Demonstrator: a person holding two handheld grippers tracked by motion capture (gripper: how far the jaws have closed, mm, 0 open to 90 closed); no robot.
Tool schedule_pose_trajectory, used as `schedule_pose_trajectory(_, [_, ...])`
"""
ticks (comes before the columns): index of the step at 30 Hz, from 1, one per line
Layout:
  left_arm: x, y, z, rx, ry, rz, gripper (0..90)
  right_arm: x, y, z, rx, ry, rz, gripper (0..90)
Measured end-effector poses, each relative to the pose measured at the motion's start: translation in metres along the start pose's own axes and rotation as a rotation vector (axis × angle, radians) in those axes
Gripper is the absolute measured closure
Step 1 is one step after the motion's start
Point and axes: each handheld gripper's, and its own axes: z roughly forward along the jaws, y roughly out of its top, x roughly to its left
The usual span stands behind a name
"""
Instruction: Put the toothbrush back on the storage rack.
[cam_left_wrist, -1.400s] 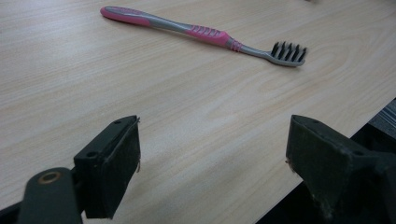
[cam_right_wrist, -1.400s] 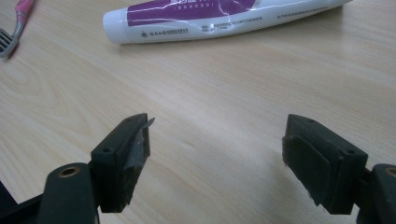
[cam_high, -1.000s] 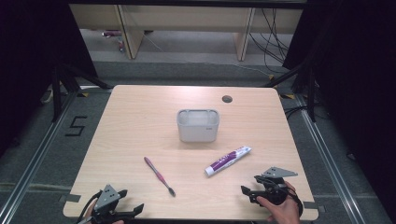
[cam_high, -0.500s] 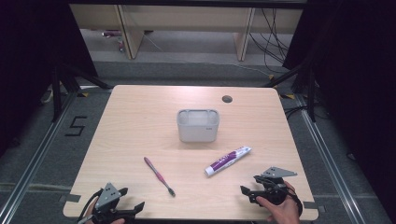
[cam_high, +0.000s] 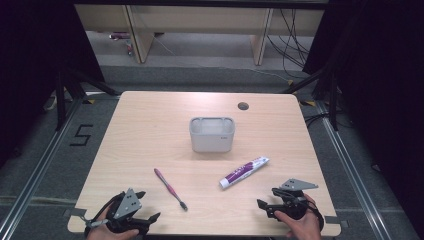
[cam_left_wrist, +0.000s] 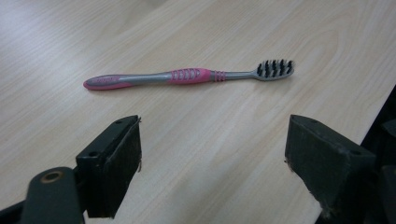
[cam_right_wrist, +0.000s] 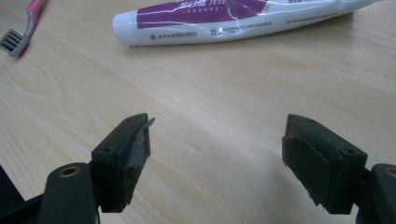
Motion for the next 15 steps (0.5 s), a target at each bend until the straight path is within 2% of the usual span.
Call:
schedule_pose_trajectory(1, [0.001, 0.002, 0.000, 0.027, -0.004, 0.016, 17.7, 0.002, 0.000, 0.000, 0.007, 0.014, 0.025, 24.1])
schedule_pose_trajectory(2, [0.000, 0.002, 0.002, 0.008, -0.008, 0.006, 17.6, 0.001, 0.000, 0.000, -0.010, 0.005, -0.002, 24.1])
schedule_pose_trajectory(3, [0.002, 0.004, 0.003, 0.020, -0.015, 0.040, 17.6, 0.001, 0.000, 0.001, -0.013, 0.009, -0.007, 24.1])
schedule_pose_trajectory(5, [0.003, 0.008, 0.005, 0.031, -0.022, 0.062, 17.2, 0.001, 0.001, 0.001, -0.001, 0.010, -0.024, 24.2])
schedule_pose_trajectory(9, [0.010, 0.019, 0.003, 0.068, 0.014, 0.143, 17.2, 0.004, 0.001, 0.002, 0.003, 0.029, -0.019, 24.7])
schedule_pose_trajectory(10, [0.011, 0.021, 0.003, 0.072, 0.017, 0.144, 17.2, 0.006, 0.000, 0.002, 0.004, 0.037, -0.010, 24.8])
schedule_pose_trajectory(12, [0.015, 0.025, 0.005, 0.077, 0.014, 0.164, 17.1, 0.007, 0.000, 0.002, 0.010, 0.051, -0.022, 25.0])
schedule_pose_trajectory(13, [0.016, 0.027, 0.006, 0.077, 0.016, 0.171, 17.2, 0.008, 0.001, 0.001, 0.016, 0.033, -0.024, 25.0])
schedule_pose_trajectory(14, [0.018, 0.029, 0.007, 0.089, 0.014, 0.190, 17.2, 0.007, 0.001, 0.001, 0.010, 0.026, -0.054, 25.1])
schedule_pose_trajectory(15, [0.018, 0.032, 0.010, 0.086, -0.001, 0.194, 17.2, 0.008, 0.001, 0.002, 0.008, 0.031, -0.050, 25.1])
